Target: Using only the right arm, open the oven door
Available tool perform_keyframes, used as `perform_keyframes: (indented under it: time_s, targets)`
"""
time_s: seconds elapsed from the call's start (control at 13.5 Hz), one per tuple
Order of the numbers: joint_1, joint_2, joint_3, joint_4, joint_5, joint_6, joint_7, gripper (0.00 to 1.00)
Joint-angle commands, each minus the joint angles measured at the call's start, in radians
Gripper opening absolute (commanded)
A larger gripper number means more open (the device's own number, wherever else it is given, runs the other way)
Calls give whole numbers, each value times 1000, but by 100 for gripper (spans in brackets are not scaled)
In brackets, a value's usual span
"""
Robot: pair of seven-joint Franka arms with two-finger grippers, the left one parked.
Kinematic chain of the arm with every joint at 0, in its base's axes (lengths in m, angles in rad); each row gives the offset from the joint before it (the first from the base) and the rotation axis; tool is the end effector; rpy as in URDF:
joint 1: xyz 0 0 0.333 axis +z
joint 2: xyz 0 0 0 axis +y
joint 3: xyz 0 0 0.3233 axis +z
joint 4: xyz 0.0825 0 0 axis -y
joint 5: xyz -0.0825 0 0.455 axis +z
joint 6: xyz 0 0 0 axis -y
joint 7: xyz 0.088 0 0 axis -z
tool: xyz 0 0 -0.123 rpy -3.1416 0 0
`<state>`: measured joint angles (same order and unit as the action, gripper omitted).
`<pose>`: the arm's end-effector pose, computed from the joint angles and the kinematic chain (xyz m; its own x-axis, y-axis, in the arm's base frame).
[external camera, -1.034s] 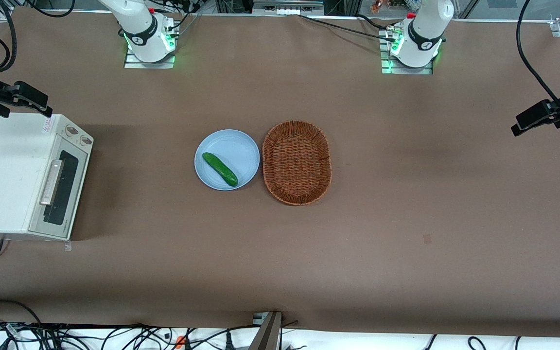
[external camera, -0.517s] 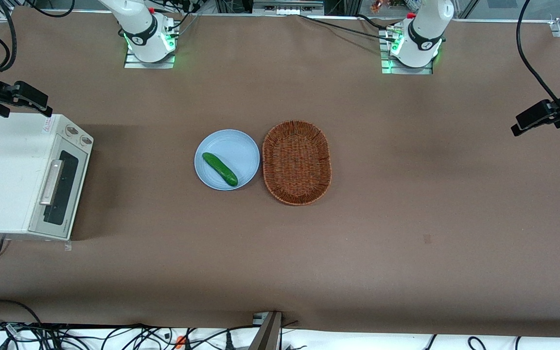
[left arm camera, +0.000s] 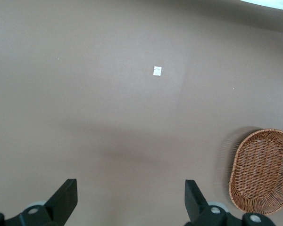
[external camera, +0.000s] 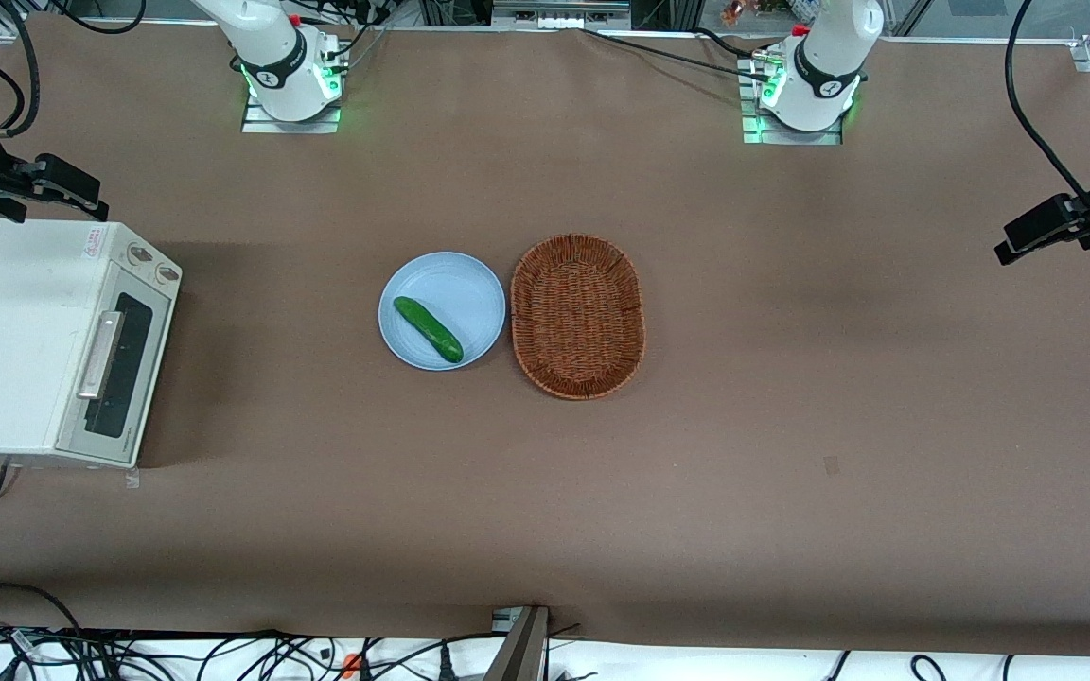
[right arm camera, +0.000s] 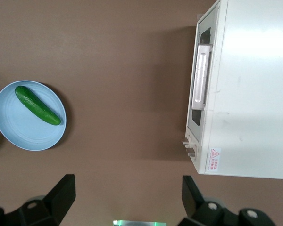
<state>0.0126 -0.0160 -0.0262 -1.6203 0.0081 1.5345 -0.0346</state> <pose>0.6140 -0.0074 0.5960 0.9974 0.0214 -0.0694 0.0206 -0.9997 -0.0109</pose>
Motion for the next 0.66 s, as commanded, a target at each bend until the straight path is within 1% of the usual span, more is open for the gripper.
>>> perform_keyframes:
  time_s: [0.0,0.59]
  targets:
    - [-10,1,15,14,-10,-30,13,100]
    - [0,2,15,14,-11,-30,8,100]
